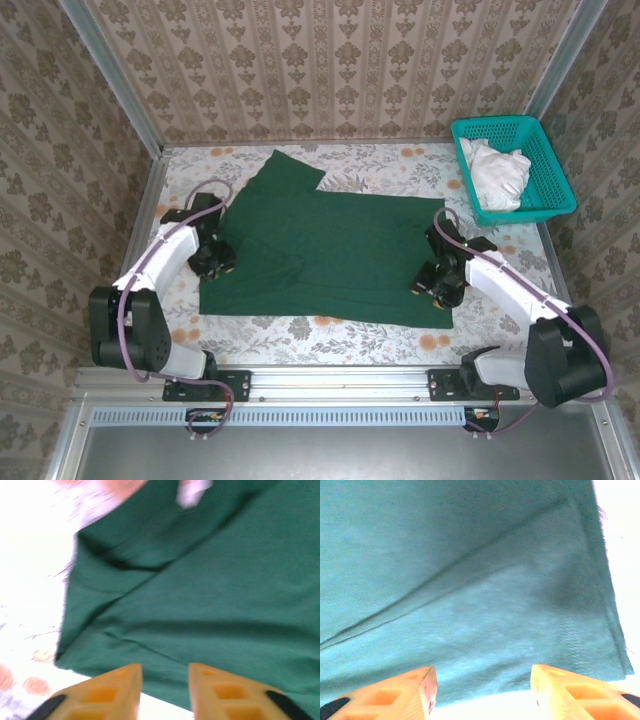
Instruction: Fold and stack the t-shirts
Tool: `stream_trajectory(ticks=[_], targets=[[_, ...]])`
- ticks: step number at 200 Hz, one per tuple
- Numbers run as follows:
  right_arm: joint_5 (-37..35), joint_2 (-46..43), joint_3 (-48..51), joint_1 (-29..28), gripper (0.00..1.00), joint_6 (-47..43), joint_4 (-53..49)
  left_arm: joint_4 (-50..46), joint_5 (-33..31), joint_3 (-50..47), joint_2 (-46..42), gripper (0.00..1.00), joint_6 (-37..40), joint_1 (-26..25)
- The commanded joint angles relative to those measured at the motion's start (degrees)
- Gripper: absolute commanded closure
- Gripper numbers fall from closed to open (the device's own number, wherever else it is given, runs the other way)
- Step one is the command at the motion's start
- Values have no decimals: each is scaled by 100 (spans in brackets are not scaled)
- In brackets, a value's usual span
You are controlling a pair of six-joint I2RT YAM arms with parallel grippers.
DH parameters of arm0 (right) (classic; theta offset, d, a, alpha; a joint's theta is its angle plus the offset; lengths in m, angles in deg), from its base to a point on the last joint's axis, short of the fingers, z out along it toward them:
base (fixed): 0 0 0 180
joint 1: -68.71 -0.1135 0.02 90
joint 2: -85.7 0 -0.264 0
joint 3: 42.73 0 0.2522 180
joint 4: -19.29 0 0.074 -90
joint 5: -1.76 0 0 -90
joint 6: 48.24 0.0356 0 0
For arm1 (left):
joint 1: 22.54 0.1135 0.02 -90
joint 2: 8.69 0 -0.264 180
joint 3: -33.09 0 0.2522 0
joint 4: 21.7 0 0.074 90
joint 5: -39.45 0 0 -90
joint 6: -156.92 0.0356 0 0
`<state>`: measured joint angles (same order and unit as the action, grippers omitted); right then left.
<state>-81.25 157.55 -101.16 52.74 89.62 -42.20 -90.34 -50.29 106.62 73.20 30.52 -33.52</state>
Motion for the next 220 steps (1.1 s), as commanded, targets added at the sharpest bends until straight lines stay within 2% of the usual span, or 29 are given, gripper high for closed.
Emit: stream_trajectory(ticks=[1,23,35,54,79,134,220], targets=[[308,-82,-174,-421,52,-110,492,-26,540,100,73,79,-5,-415],[567,441,-322,-1268,58,48,1062,515,946,-78,359,92,-223,-806],[488,822,-508,-1722,58,63,1173,659,999,-111,605,93,-319,-990],[487,1364,-689,-2107,59,148,1336,686,795,-212,903,95,-377,-1145],[339,1630,-662,-2296,59,223,1380,949,415,-748,906,93,-479,-1142],[464,1848,-226,-2397,59,229,1286,1076,169,-1584,893,90,-669,-1130],[840,1574,676,-3095,59,528,1396,507,198,-2593,-472,87,-1132,-1129]])
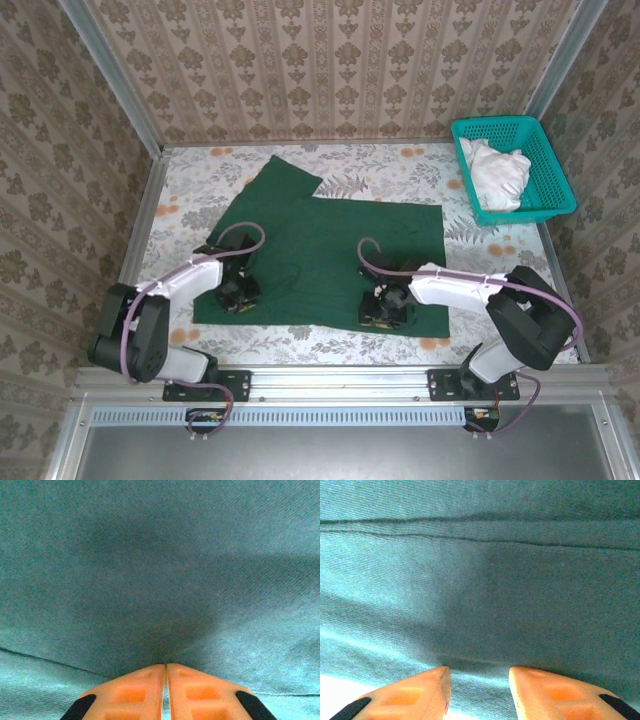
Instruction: Fold and stack the t-shirts
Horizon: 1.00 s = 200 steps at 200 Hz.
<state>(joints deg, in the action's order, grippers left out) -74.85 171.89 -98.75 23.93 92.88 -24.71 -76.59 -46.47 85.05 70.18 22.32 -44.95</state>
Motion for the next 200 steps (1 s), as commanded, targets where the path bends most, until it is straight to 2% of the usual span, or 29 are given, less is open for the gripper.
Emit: stream_trajectory(ticks=[1,55,78,109,144,164,200], targets=[[199,146,441,-219,59,200,-356,-878,-182,-436,-183,87,-317,16],[177,-192,363,-295,56,30,-738,-1439,-256,-104,-585,86,-400,0],[157,-365,-96,-258,50,-140,-976,-1797,-362,478,-665,76,-317,16],[-4,-612,-917,100,42,-416,-1030,-2260,-622,2216,-132,66,78,71],[-264,-1327,-1150,1270,36,-670,-525,-2371,-899,4499,983,54,641,198],[-638,-1671,-1144,1770,35,-711,-374,-2372,-836,5681,1694,50,768,361],[-1058,-1904,-1153,2157,32,-1281,-403,-1840,-308,7162,2755,43,891,695]])
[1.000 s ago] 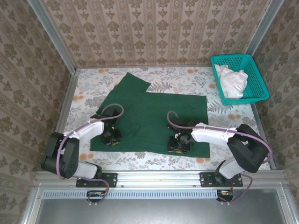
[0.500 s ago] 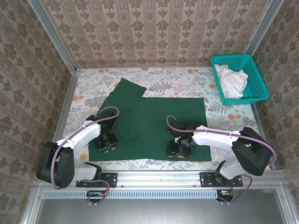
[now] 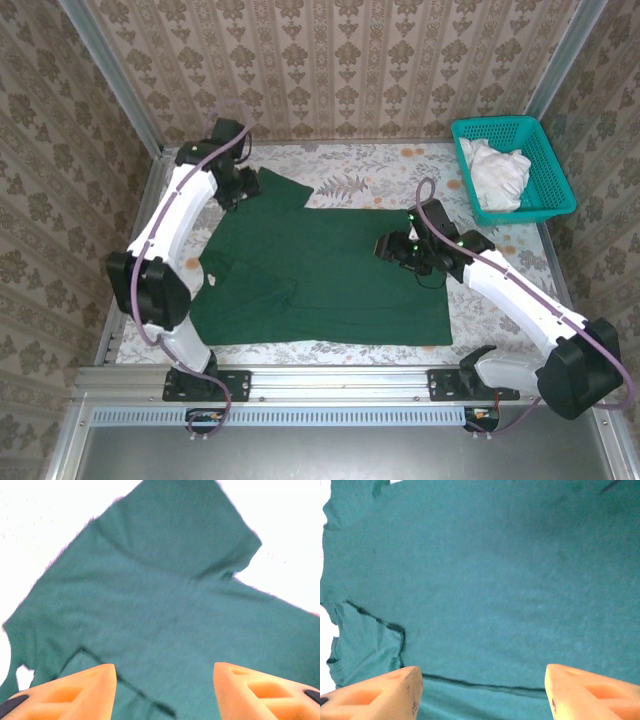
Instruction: Fold and stack the t-shirts
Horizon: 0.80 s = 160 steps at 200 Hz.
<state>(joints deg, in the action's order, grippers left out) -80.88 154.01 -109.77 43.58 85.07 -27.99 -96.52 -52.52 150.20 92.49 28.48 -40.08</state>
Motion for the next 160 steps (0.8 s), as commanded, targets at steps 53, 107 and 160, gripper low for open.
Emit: stream_trajectory(ticks=[53,107,160], targets=[[-1088,494,-79,911,36,-616,739,1035,1321,2040,2290,41,506,772],[-1616,1574,-687,1283,41,-1096,1382,1256,1440,3904,4167,45,998,923],[-1597,2683,-1527,1466,42,-1062,1481,1997,1275,4561,5169,45,1315,902]])
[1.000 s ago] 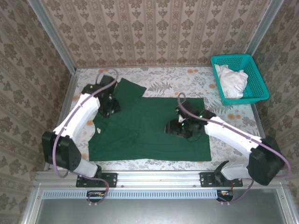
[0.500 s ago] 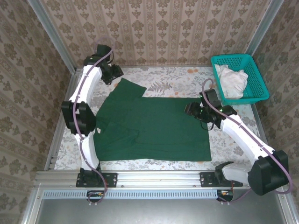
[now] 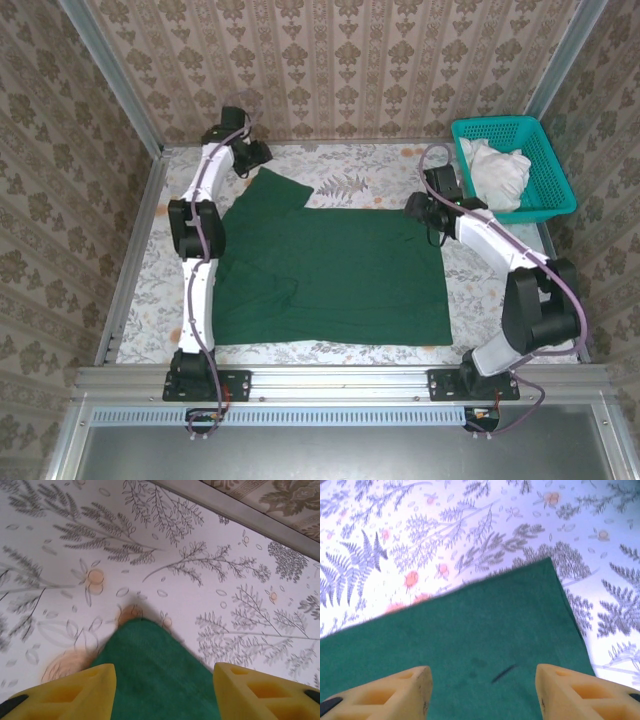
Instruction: Fold and stack the t-shirts
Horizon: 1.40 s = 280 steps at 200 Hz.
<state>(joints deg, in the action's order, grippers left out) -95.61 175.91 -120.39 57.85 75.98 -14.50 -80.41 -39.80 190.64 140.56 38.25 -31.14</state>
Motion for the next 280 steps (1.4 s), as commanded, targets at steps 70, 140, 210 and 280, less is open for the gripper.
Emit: stream_trajectory(ticks=[70,140,210,280], targets=[[228,1387,-1138,323,42,-334,245,636,56,818,904,44,783,40],[622,1559,-1102,517,44,116,430,426,315,762,1071,51,957,87],[588,1534,-1100,562,44,58,309,407,497,554,1034,67,1137,9],[519,1620,-1190,620,44,32,220,451,481,543,1021,80,1269,30]])
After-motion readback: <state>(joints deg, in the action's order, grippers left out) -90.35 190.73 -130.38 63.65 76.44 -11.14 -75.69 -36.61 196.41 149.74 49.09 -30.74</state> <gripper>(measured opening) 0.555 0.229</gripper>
